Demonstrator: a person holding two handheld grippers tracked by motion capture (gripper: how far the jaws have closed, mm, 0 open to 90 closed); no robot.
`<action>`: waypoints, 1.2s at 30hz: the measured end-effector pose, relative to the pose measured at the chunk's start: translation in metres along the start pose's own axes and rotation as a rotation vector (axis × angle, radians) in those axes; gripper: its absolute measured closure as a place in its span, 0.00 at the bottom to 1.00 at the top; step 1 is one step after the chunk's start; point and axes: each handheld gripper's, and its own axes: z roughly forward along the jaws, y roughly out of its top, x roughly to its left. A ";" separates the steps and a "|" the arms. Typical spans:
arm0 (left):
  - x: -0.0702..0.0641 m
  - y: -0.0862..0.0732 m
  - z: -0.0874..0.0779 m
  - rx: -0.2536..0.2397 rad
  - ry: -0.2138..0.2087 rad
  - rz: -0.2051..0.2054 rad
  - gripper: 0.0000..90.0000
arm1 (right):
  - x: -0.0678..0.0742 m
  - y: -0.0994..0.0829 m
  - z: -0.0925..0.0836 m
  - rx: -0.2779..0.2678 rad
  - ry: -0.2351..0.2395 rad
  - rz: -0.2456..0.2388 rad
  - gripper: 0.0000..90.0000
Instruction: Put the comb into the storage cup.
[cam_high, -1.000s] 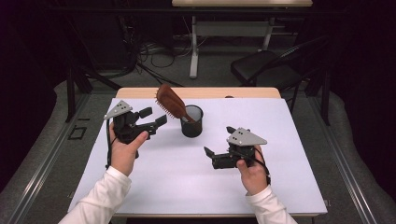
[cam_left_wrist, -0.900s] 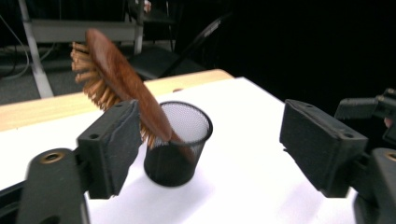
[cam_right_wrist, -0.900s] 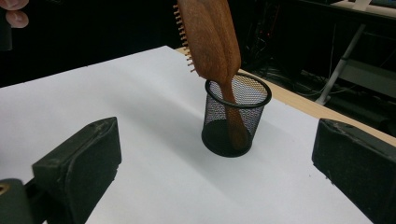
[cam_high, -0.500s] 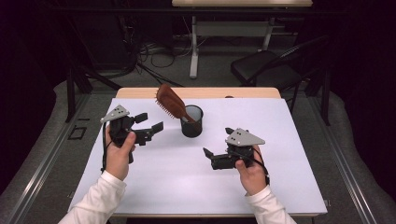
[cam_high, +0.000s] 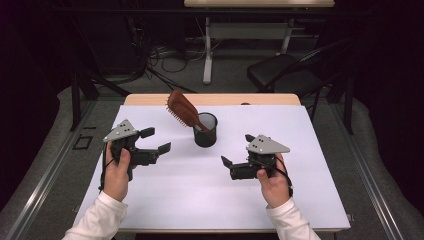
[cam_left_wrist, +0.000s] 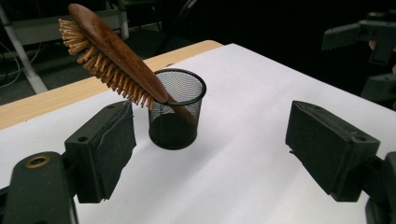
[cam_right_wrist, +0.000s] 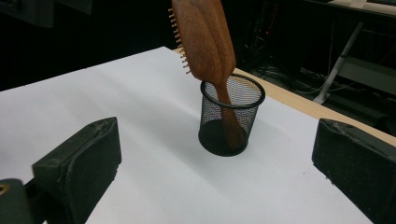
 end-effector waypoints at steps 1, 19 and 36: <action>0.000 0.000 -0.003 0.004 -0.002 0.009 0.18 | -0.001 0.001 -0.002 -0.003 -0.003 -0.003 0.01; 0.009 -0.027 -0.049 0.005 0.022 -0.034 0.18 | -0.020 -0.009 -0.052 0.055 -0.063 -0.001 0.01; 0.019 -0.078 -0.061 0.001 0.047 -0.108 0.18 | -0.044 -0.061 -0.086 0.100 -0.158 0.086 0.02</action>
